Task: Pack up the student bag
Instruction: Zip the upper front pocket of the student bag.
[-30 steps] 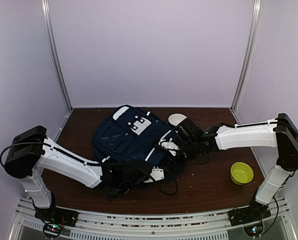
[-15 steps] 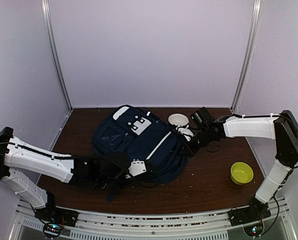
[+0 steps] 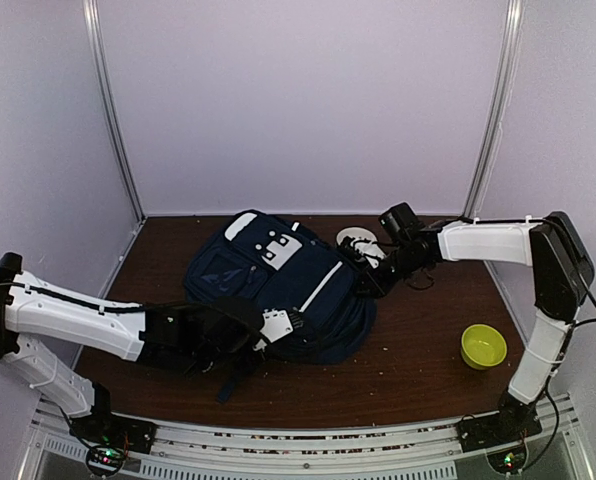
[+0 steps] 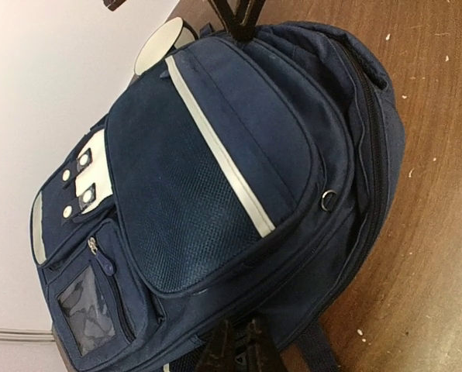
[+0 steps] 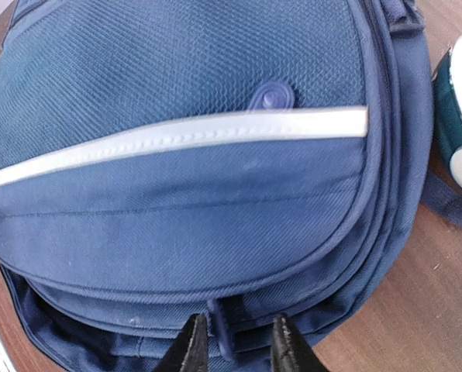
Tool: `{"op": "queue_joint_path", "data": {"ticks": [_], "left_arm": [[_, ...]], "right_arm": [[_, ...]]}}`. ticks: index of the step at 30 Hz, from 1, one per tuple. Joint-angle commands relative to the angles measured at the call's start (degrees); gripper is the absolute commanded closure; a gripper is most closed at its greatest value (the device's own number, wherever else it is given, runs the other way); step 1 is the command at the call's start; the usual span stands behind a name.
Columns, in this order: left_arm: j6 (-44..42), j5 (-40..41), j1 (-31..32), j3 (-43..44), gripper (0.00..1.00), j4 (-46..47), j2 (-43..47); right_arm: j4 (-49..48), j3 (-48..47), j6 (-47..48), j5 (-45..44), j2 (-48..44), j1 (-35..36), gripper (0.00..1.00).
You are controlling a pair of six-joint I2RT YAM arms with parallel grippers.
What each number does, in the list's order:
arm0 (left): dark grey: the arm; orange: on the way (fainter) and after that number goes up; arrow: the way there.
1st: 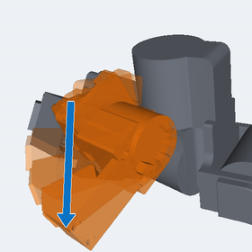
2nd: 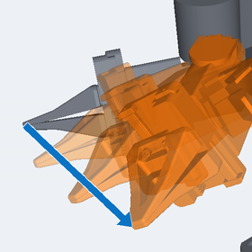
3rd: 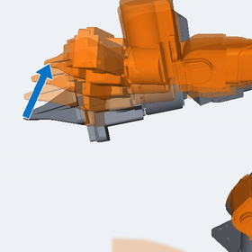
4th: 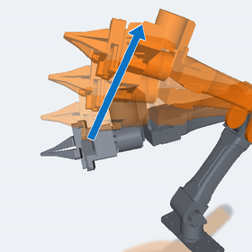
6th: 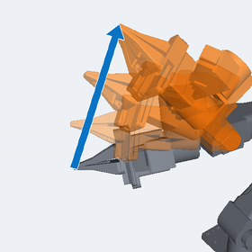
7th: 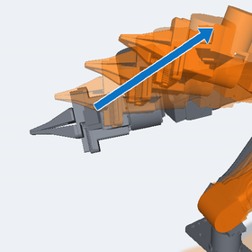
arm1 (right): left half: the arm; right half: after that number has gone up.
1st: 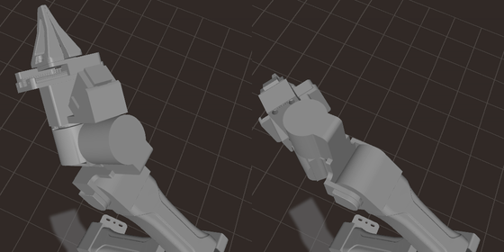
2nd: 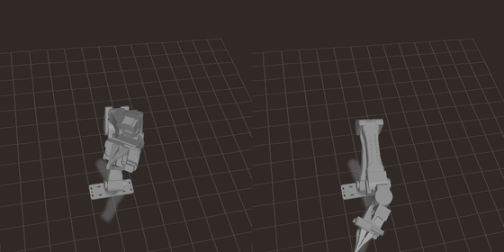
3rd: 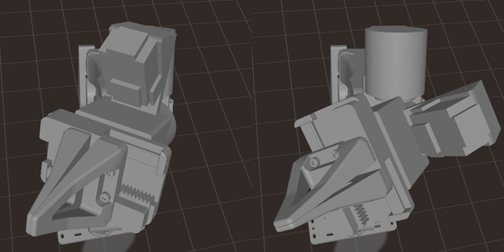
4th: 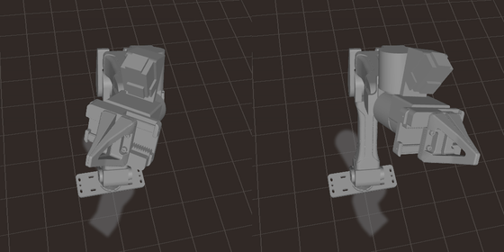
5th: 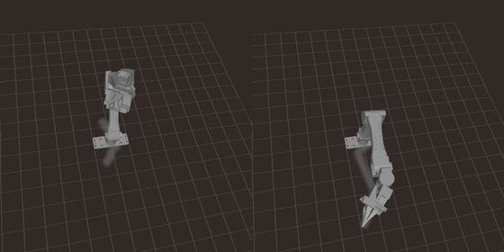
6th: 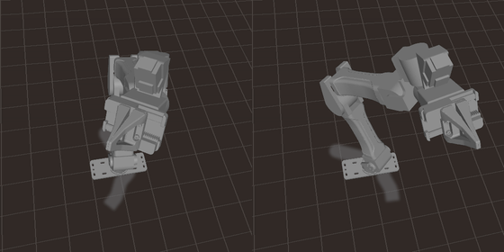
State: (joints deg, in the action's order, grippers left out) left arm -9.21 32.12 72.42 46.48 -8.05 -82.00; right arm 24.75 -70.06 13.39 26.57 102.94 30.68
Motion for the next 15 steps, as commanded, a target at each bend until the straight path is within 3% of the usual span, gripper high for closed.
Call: {"op": "queue_joint_path", "data": {"ticks": [1, 8, 15], "left_arm": [[2.89, -1.21, -0.29, 2.41, 0.92, 1.29, -0.82], [4.35, -2.00, -0.32, 4.28, 0.88, 3.04, -2.57], [4.47, -2.48, -0.35, 6.42, 0.86, 3.42, -4.92]], "right_arm": [[1.93, -3.78, 2.74, -1.68, 1.40, -0.44, 0.69], [7.59, -8.41, 3.93, 1.21, 5.81, -0.35, 0.71], [9.64, -7.29, 5.51, 3.74, 5.19, 0.00, 0.70]]}}
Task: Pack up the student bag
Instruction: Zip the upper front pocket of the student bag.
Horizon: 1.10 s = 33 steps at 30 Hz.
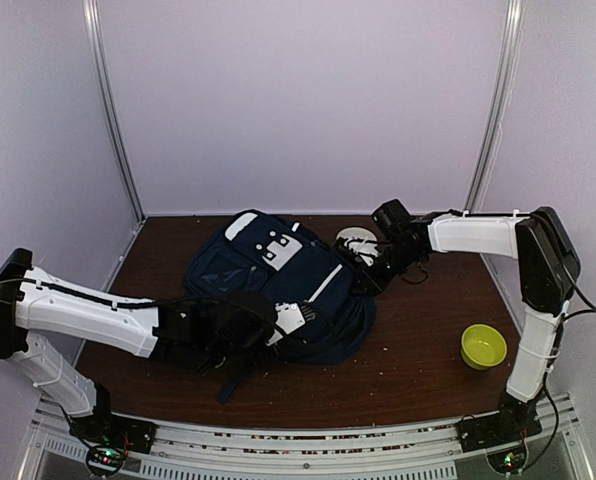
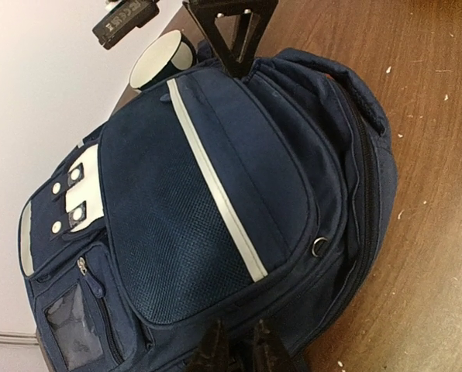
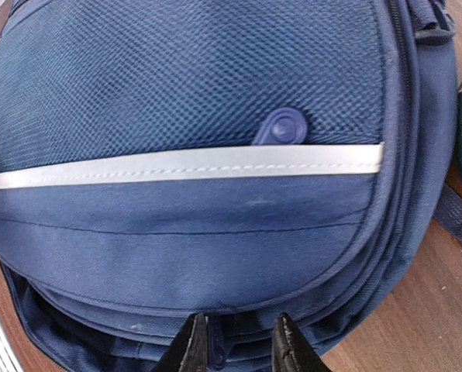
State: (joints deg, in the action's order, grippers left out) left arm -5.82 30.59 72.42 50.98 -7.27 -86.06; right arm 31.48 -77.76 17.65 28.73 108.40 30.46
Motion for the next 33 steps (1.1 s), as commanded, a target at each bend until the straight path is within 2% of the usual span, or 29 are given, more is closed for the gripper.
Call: {"op": "queue_joint_path", "data": {"ticks": [1, 8, 20, 22, 28, 33], "left_arm": [[1.08, -1.03, -0.35, 1.93, 0.86, 2.73, -0.87], [1.51, -0.98, -0.35, 2.02, 0.86, 2.61, -0.70], [2.13, -1.41, -0.35, 2.94, 0.82, 3.25, -1.88], [2.14, -1.15, -0.35, 3.27, 0.78, 3.38, -2.43], [1.23, 0.41, -0.42, 3.91, 0.63, 5.79, -4.15], [1.44, 0.59, -0.62, 6.64, 0.59, 6.65, -7.47]], "right_arm": [[2.88, 0.75, 1.31, 1.35, -0.51, 0.22, 0.70], [2.94, 2.60, 1.20, 1.52, -2.57, 0.08, 0.68], [4.17, 0.79, 1.43, 1.15, -0.60, 1.27, 0.64], [3.68, 0.70, 0.48, -1.20, -0.14, 1.68, 0.67], [3.65, 0.56, -0.84, -1.93, 1.02, 1.73, 0.87], [3.29, 0.95, -2.41, -2.73, -0.09, 1.62, 0.98]]}}
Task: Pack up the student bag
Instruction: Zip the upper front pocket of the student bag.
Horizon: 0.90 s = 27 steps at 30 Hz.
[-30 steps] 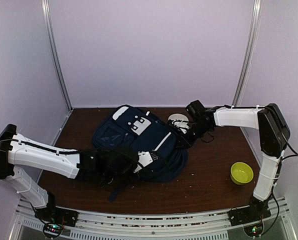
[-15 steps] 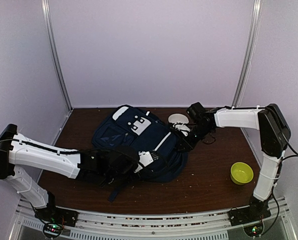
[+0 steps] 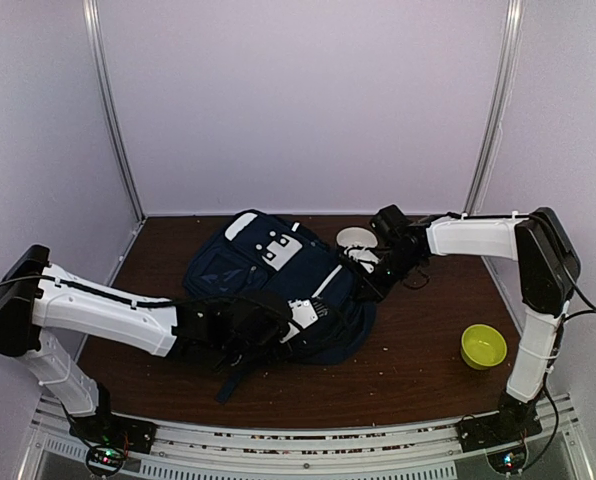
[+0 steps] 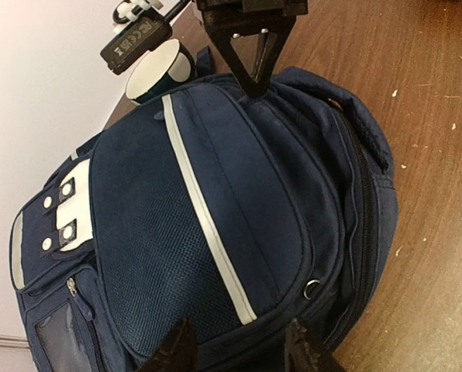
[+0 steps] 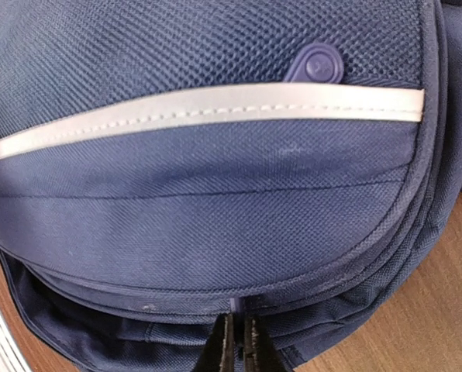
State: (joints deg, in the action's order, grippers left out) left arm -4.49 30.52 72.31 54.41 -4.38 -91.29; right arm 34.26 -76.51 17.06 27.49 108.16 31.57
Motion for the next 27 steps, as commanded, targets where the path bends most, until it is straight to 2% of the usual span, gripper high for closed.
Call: {"op": "queue_joint_path", "data": {"ticks": [1, 10, 17, 21, 27], "left_arm": [[0.18, 0.50, -0.55, 3.95, 0.58, 3.91, -3.03], [1.28, -4.06, -1.44, 12.29, 0.52, 4.51, -11.64], [1.43, -5.44, -3.32, 19.42, 0.49, 2.04, -19.48], [2.89, -1.77, -4.14, 22.54, 0.50, -0.85, -22.55], [4.89, 0.84, -5.57, 21.50, 0.51, -1.30, -24.22]], "right_arm": [[0.72, -0.24, -1.95, -1.28, -0.51, 0.51, 1.00], [1.67, 2.05, -3.96, 2.34, -6.15, 0.42, 1.00], [1.52, 2.61, -4.54, 2.19, -6.27, 0.21, 1.00], [1.34, 2.60, -4.81, 2.39, -5.90, 0.07, 1.00], [1.13, 2.76, -5.10, 2.70, -5.59, -0.11, 1.00]]}}
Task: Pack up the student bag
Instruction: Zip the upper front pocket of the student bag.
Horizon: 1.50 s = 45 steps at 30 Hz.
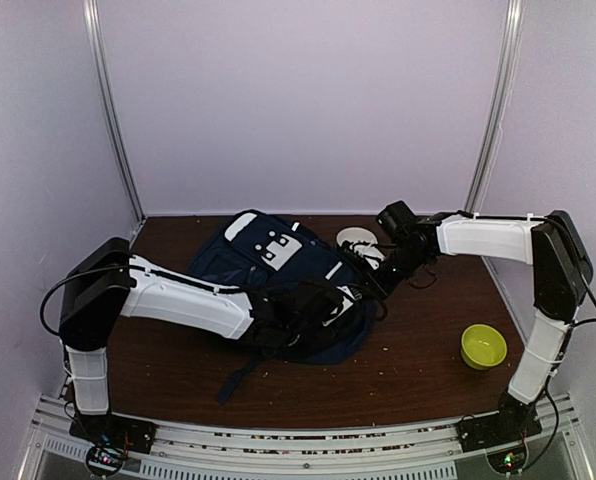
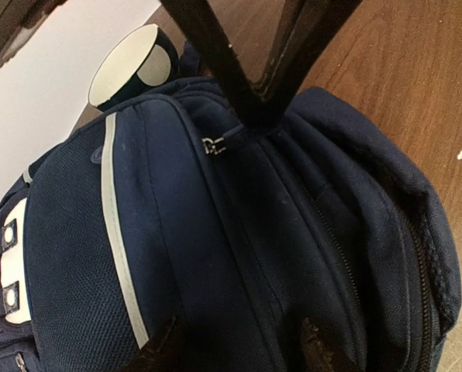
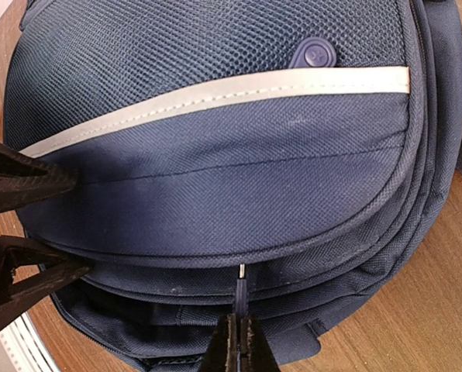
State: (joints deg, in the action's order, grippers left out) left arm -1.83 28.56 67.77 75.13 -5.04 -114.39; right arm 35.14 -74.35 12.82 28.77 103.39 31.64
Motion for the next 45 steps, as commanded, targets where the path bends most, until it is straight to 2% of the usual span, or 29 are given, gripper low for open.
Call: {"op": "queue_joint_path", "data": {"ticks": [1, 3, 8, 11, 15, 22, 24, 28, 30, 37, 41, 45], "left_arm": [[2.39, 3.43, -1.13, 0.72, 0.52, -0.79, -1.32], [2.42, 3.81, -1.23, 0.78, 0.60, -1.16, -1.52], [2.73, 2.02, -1.23, 0.28, 0.92, -0.29, -0.57], [3.35, 1.37, -1.23, -0.97, 1.00, 1.50, 0.57], [4.24, 0.50, -1.25, -2.45, 1.00, 3.54, 2.00], [4.86, 0.44, -1.32, -3.85, 1.00, 5.05, 3.16], [4.82, 0.53, -1.32, -4.40, 1.00, 5.56, 3.67], [4.60, 0.87, -1.40, -4.51, 1.00, 5.25, 4.24], [4.60, 0.95, -1.41, -4.77, 1.00, 4.89, 4.51], [4.84, -2.53, -1.41, -9.37, 1.00, 2.69, 8.50], [5.02, -9.69, -1.41, -15.09, 1.00, 2.55, 13.10], [7.57, -12.33, -1.41, -18.99, 1.00, -1.16, 17.42]], "right_arm": [[0.18, 0.61, -0.89, 1.38, -0.71, -0.17, 1.00], [0.15, 0.46, -1.08, 1.25, -0.44, -0.17, 1.00], [-0.40, -0.60, -1.61, 1.35, 0.89, -0.17, 1.00], [0.16, -2.51, -1.22, 2.24, 2.66, -0.17, 1.00], [0.49, -4.47, -1.46, 3.04, 5.30, 0.00, 0.84], [0.19, -4.94, -1.50, 2.01, 6.68, 0.59, 0.71], [-0.12, -5.12, -1.85, 0.81, 6.95, 0.77, 0.74], [-0.56, -4.95, -2.60, 0.38, 6.52, 0.79, 0.93], [-0.79, -4.19, -2.56, -0.27, 5.12, 0.71, 0.97], [1.81, -2.98, 1.51, -5.65, 1.16, -1.73, 0.99], [2.57, -5.54, 1.88, -6.05, 3.92, -3.06, 1.00], [2.37, -9.55, -0.16, -5.41, 7.28, -3.25, 1.00]]}}
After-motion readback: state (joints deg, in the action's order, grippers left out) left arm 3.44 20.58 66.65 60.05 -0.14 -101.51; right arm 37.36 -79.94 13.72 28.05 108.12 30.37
